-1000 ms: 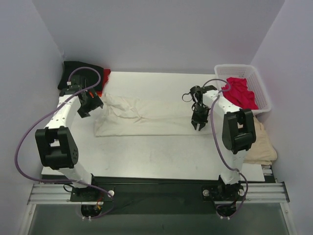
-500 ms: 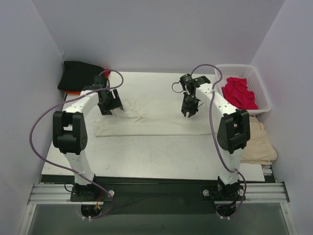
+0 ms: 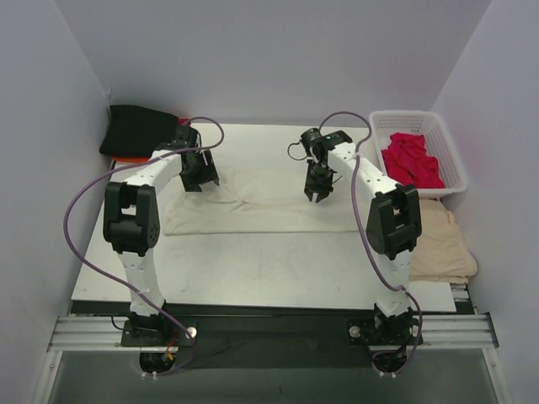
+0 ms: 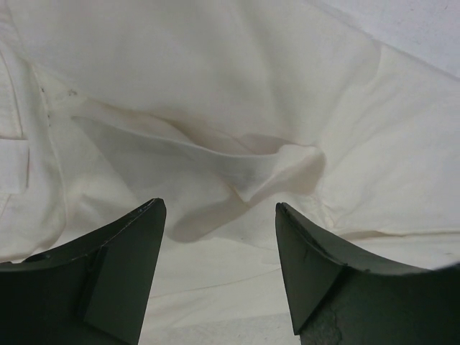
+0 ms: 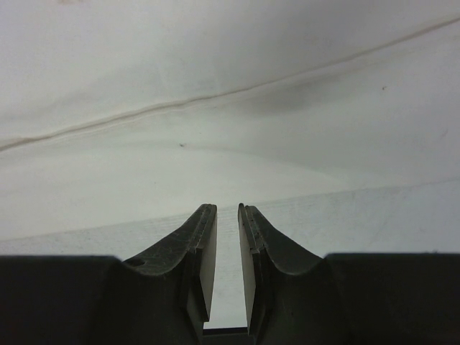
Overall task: Fold and stack the t-shirts
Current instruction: Fold the other side of the tshirt into a rectangle
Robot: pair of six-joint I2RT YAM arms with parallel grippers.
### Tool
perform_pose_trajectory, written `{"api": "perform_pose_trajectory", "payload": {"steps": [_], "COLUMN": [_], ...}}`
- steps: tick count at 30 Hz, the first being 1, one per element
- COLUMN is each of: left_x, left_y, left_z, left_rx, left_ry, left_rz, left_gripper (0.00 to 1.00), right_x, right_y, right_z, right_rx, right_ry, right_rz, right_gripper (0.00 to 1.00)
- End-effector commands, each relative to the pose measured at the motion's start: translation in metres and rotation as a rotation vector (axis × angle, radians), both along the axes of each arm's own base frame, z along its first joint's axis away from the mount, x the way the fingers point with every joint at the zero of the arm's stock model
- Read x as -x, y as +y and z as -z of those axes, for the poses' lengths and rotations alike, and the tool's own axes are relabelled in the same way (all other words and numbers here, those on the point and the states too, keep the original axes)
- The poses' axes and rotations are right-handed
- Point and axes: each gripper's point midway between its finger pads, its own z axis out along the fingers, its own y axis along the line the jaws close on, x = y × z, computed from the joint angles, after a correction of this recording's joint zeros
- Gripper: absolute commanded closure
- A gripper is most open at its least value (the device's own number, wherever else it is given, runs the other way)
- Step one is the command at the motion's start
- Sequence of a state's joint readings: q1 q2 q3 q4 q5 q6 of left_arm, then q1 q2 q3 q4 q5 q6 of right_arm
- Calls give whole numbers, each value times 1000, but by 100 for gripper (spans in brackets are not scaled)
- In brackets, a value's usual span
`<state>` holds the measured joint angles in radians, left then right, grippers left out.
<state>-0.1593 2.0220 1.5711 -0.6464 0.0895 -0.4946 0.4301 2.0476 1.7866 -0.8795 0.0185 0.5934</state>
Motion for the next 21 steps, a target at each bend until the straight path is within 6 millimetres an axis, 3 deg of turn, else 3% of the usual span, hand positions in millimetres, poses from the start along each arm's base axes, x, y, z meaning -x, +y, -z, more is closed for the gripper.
{"api": "perform_pose_trajectory", "payload": {"steps": [1,9,14,21], "left_x": [-12,-13,-19,-35], "left_y": [-4,-9,0,11], "left_z": [-13,-3,-8,-17], "left_rx": [-15,-11,-46,-44], "left_ry": [-43,-28,-47,-59], "left_rz": [-2,4,-43,-109], "left_gripper": [27,28,28,28], "right_x": [8,0,-20,-40], "right_y": [-3,4,47,108], "right_z": [-4,-2,-19,-16], "right_rx": [22,5,-82,-160], "right_ry": [29,26,-39,-83], "right_rz": [-10,-23,-134,-270], "right_gripper": [79,79,79,78]}}
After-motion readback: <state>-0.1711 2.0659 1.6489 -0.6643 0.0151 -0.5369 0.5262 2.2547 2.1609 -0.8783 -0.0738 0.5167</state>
